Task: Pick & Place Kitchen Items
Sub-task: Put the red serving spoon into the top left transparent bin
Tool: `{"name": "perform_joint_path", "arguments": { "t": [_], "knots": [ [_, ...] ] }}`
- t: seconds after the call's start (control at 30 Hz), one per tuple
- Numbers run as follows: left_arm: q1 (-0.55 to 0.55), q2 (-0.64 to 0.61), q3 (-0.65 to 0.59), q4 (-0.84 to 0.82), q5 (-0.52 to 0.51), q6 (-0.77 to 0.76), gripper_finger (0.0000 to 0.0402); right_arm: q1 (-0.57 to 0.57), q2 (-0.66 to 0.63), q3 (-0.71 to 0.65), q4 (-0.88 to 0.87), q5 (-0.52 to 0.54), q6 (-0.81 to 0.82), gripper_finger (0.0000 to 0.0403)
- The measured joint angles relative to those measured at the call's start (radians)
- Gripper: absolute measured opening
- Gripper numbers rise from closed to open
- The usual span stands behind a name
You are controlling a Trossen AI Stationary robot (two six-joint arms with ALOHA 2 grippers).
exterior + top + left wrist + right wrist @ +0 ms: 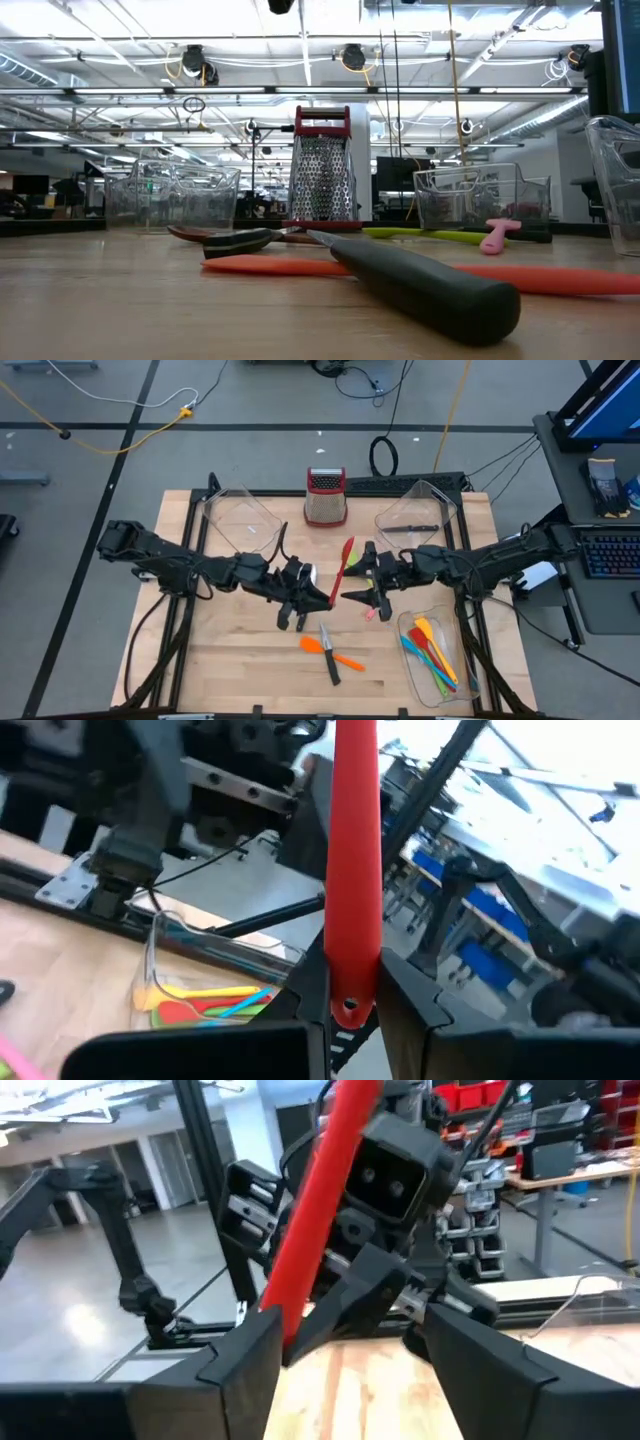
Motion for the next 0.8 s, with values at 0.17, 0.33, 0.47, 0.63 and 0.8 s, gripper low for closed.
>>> {"name": "perform_joint_path", "arguments": {
  "t": [0.17, 0.33, 0.47, 0.63, 0.8],
  "knots": [
    [0.036, -0.048, 0.000, -0.079, 0.004, 0.049, 0.0043, -0.003, 0.000, 0.000, -0.007, -0.001, -0.002, 0.0247],
    [0.088, -0.134, 0.000, -0.373, -0.173, 0.001, 0.0043, -0.003, -0.004, 0.000, -0.031, -0.001, -0.002, 0.0244],
    [0.124, -0.194, 0.000, -0.618, -0.271, -0.093, 0.0043, -0.003, -0.002, 0.000, -0.082, -0.001, 0.000, 0.0244],
    [0.155, -0.235, -0.001, -0.874, -0.349, -0.256, 0.0043, -0.003, -0.004, 0.000, -0.107, -0.001, 0.000, 0.0244],
    [0.166, -0.272, -0.001, -1.099, -0.460, -0.422, 0.0043, -0.003, -0.004, 0.000, -0.109, -0.001, -0.008, 0.0243]
  ]
}}
